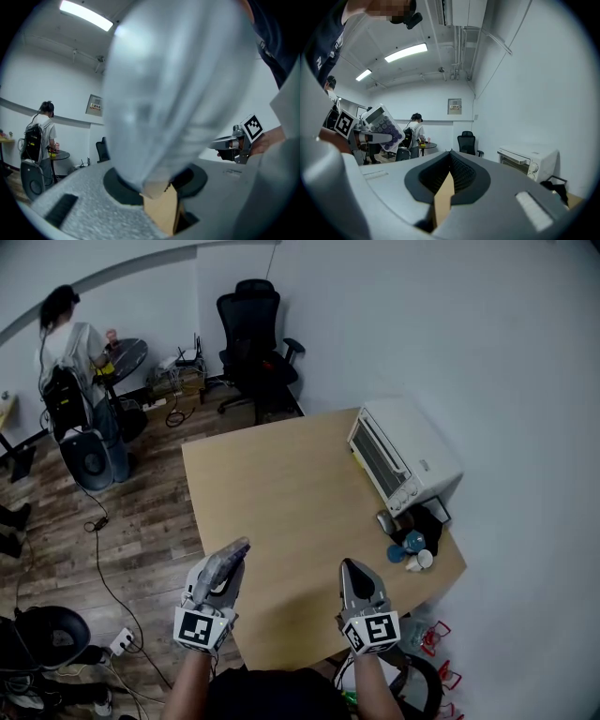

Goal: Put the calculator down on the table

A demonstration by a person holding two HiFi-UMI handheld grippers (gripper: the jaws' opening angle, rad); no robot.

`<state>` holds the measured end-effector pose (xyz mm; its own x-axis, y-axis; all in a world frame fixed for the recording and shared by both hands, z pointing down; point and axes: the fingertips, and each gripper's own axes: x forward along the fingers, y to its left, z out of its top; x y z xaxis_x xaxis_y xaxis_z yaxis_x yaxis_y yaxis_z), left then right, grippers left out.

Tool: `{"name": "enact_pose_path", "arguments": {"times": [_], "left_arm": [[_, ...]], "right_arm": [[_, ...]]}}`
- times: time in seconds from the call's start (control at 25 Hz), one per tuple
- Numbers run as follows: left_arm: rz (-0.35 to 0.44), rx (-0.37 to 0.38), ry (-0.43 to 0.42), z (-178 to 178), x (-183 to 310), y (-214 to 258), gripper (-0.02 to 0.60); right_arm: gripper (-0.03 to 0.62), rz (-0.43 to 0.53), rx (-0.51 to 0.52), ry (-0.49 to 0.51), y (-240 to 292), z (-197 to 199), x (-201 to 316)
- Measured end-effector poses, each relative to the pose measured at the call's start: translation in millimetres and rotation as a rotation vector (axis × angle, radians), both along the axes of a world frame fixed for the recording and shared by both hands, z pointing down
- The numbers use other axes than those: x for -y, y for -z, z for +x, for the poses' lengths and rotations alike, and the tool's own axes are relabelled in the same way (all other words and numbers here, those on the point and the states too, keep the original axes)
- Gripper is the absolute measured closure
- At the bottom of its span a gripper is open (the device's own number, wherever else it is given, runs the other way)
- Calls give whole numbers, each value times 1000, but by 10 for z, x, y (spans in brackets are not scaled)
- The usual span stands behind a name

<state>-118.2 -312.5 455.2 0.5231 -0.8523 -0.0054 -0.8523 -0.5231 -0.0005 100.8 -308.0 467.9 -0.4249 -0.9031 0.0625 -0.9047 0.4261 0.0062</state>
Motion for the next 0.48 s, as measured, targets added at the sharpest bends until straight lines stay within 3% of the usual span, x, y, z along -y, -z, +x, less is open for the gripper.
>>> {"name": "enact_pose_path", "arguments": {"times": [0.24,0.48], "left_arm": [[-13,16,-22,125,120,-53,448],[-168,-4,-42,138,216,-424,448]], "right_arm": [[592,-13,19,6,-66,19,116],[592,-29,42,8,-118,22,150]]}}
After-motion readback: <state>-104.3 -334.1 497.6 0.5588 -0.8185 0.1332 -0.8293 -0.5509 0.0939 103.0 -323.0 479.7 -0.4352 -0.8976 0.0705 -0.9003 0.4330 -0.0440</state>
